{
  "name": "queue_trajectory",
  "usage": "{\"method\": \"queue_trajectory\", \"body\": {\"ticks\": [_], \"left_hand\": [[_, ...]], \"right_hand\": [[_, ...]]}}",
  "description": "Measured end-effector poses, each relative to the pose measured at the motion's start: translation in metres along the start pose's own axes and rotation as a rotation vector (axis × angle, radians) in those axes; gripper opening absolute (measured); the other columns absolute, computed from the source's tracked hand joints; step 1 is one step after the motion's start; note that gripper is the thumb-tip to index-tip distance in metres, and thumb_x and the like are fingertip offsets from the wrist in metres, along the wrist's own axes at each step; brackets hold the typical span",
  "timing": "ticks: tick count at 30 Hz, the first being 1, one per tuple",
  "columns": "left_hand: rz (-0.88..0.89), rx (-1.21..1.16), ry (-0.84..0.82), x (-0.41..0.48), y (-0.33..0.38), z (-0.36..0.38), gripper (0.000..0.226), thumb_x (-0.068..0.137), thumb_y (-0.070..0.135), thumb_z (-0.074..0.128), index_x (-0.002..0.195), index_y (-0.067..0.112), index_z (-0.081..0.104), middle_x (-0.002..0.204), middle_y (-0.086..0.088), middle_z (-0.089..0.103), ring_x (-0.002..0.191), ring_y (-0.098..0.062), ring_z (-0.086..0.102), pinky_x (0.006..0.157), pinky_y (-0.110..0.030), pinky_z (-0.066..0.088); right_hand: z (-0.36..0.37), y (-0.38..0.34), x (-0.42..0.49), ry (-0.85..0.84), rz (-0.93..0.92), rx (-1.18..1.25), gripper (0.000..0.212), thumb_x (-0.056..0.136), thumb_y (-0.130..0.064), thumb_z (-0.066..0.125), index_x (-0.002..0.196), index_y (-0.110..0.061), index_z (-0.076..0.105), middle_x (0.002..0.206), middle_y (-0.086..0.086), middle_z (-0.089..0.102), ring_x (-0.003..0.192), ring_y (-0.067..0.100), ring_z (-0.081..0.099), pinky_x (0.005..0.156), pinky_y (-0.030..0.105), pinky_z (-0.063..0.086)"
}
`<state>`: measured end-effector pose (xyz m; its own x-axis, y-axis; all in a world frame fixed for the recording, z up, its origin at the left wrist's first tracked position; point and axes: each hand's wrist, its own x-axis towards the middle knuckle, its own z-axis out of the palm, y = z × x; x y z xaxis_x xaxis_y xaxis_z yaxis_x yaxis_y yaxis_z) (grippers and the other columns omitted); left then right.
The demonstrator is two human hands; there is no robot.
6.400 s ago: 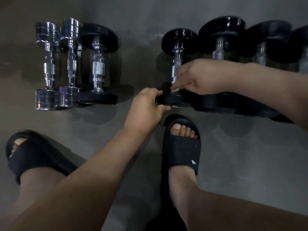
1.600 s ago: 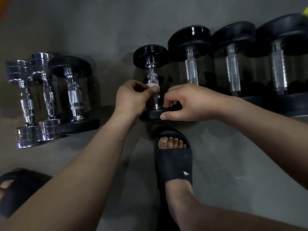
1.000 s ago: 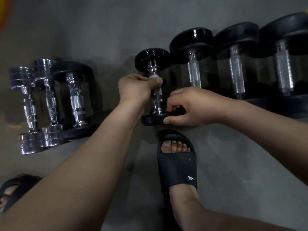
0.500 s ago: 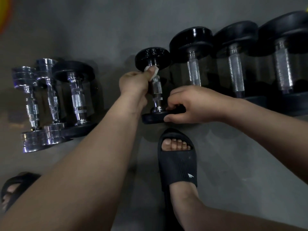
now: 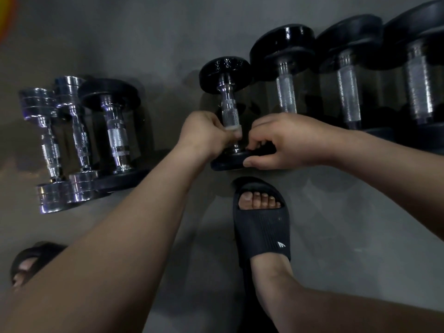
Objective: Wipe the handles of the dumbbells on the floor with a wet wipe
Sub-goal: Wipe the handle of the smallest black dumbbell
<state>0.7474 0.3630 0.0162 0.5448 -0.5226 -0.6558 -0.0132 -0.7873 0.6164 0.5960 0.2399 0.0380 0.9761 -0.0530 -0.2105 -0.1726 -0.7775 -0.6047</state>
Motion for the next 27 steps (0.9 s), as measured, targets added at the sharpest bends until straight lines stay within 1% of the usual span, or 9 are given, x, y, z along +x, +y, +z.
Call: {"method": "queue_trajectory", "body": {"ticks": [2, 4, 6, 9, 14, 19, 22, 24, 27], "left_hand": [[-0.018, 0.070, 0.016, -0.007, -0.002, 0.004, 0.041, 0.070, 0.033, 0.092, 0.064, 0.019, 0.053, 0.059, 0.003, 0.060, 0.051, -0.011, 0.052, 0.048, -0.025, 0.041], [-0.055, -0.027, 0.076, -0.009, -0.004, 0.008, 0.043, 0.065, 0.035, 0.094, 0.062, 0.019, 0.055, 0.061, 0.001, 0.065, 0.053, -0.014, 0.058, 0.050, -0.027, 0.048], [-0.094, -0.166, 0.128, -0.007, 0.000, 0.009, 0.042, 0.060, 0.035, 0.096, 0.062, 0.019, 0.057, 0.064, -0.002, 0.070, 0.058, -0.017, 0.066, 0.058, -0.033, 0.059], [-0.120, -0.264, 0.170, -0.003, 0.012, 0.008, 0.039, 0.065, 0.031, 0.095, 0.065, 0.018, 0.059, 0.060, 0.001, 0.066, 0.048, -0.010, 0.059, 0.048, -0.023, 0.049], [-0.126, -0.422, 0.216, -0.002, 0.018, 0.013, 0.040, 0.067, 0.019, 0.094, 0.062, 0.017, 0.055, 0.057, 0.001, 0.065, 0.039, -0.003, 0.054, 0.042, -0.018, 0.046], [-0.104, -0.537, 0.270, 0.003, 0.019, 0.015, 0.039, 0.067, 0.018, 0.094, 0.064, 0.015, 0.055, 0.058, -0.001, 0.066, 0.040, -0.003, 0.056, 0.042, -0.015, 0.041], [-0.095, -0.612, 0.270, 0.012, 0.025, 0.012, 0.039, 0.068, 0.016, 0.093, 0.067, 0.014, 0.054, 0.058, 0.000, 0.066, 0.041, -0.002, 0.058, 0.043, -0.015, 0.042], [-0.109, -0.645, 0.273, 0.023, 0.031, 0.006, 0.037, 0.068, 0.015, 0.094, 0.068, 0.011, 0.057, 0.061, -0.001, 0.067, 0.045, -0.004, 0.060, 0.047, -0.017, 0.047], [-0.119, -0.695, 0.183, 0.038, 0.031, 0.002, 0.033, 0.067, 0.013, 0.094, 0.078, 0.006, 0.063, 0.069, -0.008, 0.074, 0.060, -0.020, 0.072, 0.061, -0.034, 0.061]], "right_hand": [[0.001, 0.000, -0.001, 0.009, 0.014, -0.003, 0.043, 0.080, -0.067, 0.054, 0.084, -0.026, 0.064, 0.083, -0.011, 0.056, 0.077, 0.013, 0.058, 0.065, 0.035, 0.051], [0.002, 0.000, -0.003, 0.022, 0.023, -0.015, 0.043, 0.080, -0.068, 0.054, 0.085, -0.027, 0.065, 0.083, -0.011, 0.056, 0.079, 0.013, 0.059, 0.065, 0.037, 0.052], [0.003, 0.000, -0.004, 0.032, 0.028, -0.033, 0.042, 0.080, -0.068, 0.054, 0.085, -0.027, 0.066, 0.084, -0.011, 0.057, 0.080, 0.014, 0.059, 0.065, 0.038, 0.053], [0.003, -0.002, -0.005, 0.038, 0.031, -0.039, 0.043, 0.081, -0.067, 0.054, 0.085, -0.026, 0.067, 0.083, -0.010, 0.058, 0.080, 0.014, 0.059, 0.065, 0.037, 0.052], [0.002, -0.003, -0.004, 0.031, 0.020, -0.033, 0.042, 0.081, -0.066, 0.055, 0.084, -0.025, 0.066, 0.083, -0.010, 0.058, 0.079, 0.013, 0.058, 0.065, 0.037, 0.051], [0.003, -0.002, -0.004, 0.034, 0.020, -0.031, 0.040, 0.082, -0.066, 0.056, 0.083, -0.026, 0.064, 0.082, -0.010, 0.056, 0.078, 0.013, 0.057, 0.065, 0.039, 0.052], [0.002, -0.002, -0.004, 0.038, 0.014, -0.033, 0.040, 0.082, -0.065, 0.057, 0.082, -0.026, 0.064, 0.082, -0.010, 0.056, 0.077, 0.014, 0.057, 0.063, 0.039, 0.052], [0.002, -0.001, -0.004, 0.035, 0.003, -0.026, 0.039, 0.083, -0.064, 0.058, 0.080, -0.025, 0.063, 0.081, -0.009, 0.055, 0.075, 0.014, 0.057, 0.062, 0.039, 0.051], [0.003, 0.002, -0.004, 0.027, -0.013, -0.002, 0.037, 0.085, -0.061, 0.061, 0.080, -0.025, 0.063, 0.081, -0.010, 0.055, 0.075, 0.013, 0.056, 0.061, 0.039, 0.050]]}}
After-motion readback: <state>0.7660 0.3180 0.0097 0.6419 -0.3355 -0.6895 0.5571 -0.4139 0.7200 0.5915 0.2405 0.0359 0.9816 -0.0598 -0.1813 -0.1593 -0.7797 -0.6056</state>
